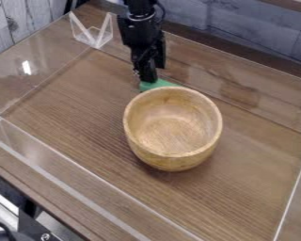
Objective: Move green object from inside the wooden bowl to the table next to it
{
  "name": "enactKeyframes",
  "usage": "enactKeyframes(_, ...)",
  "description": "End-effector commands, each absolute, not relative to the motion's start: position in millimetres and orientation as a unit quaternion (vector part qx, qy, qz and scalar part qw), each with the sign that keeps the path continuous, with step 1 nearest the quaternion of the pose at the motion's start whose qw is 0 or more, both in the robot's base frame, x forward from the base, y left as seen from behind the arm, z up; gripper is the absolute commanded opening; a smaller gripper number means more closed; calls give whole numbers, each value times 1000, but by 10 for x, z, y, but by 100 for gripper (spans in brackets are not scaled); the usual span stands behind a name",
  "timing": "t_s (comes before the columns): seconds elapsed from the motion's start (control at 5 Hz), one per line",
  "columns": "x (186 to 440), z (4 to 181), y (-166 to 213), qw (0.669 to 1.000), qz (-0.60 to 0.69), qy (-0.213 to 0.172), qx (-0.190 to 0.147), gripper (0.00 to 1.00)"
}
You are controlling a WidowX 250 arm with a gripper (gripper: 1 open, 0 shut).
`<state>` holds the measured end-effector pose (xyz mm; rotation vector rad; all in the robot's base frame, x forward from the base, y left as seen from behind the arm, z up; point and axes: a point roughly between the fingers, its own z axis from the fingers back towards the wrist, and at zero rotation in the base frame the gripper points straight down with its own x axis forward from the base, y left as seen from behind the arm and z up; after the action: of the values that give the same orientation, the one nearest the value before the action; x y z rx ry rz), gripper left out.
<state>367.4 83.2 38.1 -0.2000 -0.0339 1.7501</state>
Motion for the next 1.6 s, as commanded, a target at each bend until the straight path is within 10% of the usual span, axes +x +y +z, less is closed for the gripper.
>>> enactKeyframes(0.0,3774,541,754,627,771,-38,-104,100)
enactKeyframes(0.6,3689,592,689,574,811,-30,-110,100)
enactKeyframes(1.4,3548,969,901,606,786,10,-120,100)
